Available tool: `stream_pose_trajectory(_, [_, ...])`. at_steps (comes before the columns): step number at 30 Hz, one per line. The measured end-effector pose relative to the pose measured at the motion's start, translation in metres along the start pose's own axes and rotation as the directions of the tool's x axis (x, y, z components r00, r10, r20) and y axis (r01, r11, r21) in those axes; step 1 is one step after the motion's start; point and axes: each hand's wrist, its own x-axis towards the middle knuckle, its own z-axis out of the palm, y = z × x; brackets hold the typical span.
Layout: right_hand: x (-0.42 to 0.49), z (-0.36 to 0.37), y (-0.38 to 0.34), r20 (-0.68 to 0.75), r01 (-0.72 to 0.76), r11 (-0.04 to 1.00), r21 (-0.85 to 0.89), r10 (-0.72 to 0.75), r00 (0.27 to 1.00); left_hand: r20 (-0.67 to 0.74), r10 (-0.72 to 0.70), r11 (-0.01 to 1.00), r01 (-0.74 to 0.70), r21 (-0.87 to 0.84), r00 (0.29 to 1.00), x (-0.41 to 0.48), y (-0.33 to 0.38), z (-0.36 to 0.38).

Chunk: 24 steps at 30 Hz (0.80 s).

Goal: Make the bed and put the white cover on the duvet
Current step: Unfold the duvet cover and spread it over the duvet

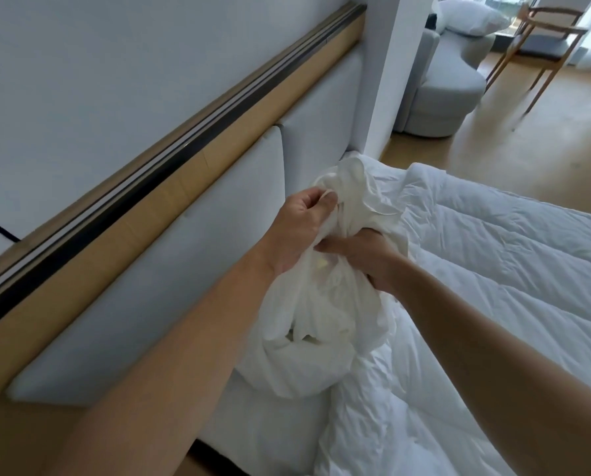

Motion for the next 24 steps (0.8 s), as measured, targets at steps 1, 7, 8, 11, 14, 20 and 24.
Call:
stream_pose_trajectory(1, [0.0,0.001,0.001,0.027,-0.006,1.0,0.019,0.005,1.0,0.002,-0.001,1.0,0.002,-0.004,1.0,-0.002,-0.002,0.0])
stream_pose_trajectory(7, [0.014,0.008,0.019,-0.18,-0.045,0.997,0.056,0.055,0.982,0.012,0.101,0.974,-0.102,0.202,0.995,-0.012,-0.013,-0.007])
stream_pose_trajectory(8, [0.017,0.007,0.02,-0.235,-0.04,0.996,0.079,0.058,0.97,-0.052,0.153,0.933,-0.127,0.336,0.987,-0.012,-0.02,-0.009])
stream_pose_trajectory(11, [0.023,0.0,0.012,-0.381,-0.018,0.989,0.143,0.072,0.922,-0.352,0.266,0.837,-0.035,0.545,0.897,-0.028,-0.061,-0.018])
stream_pose_trajectory(14, [0.03,-0.007,-0.007,-0.452,0.042,0.989,0.14,0.026,0.892,-0.3,0.016,0.8,0.167,0.576,0.954,-0.051,-0.132,-0.015])
stream_pose_trajectory(20, [0.037,-0.016,-0.08,-0.513,0.286,0.955,0.077,-0.208,0.833,-0.008,-0.413,0.425,0.2,0.883,0.911,-0.06,-0.233,-0.014])
stream_pose_trajectory(24, [0.03,-0.027,-0.104,-0.499,0.361,0.932,0.034,-0.297,0.814,-0.238,-0.125,0.477,0.269,0.837,0.963,-0.026,-0.237,-0.015])
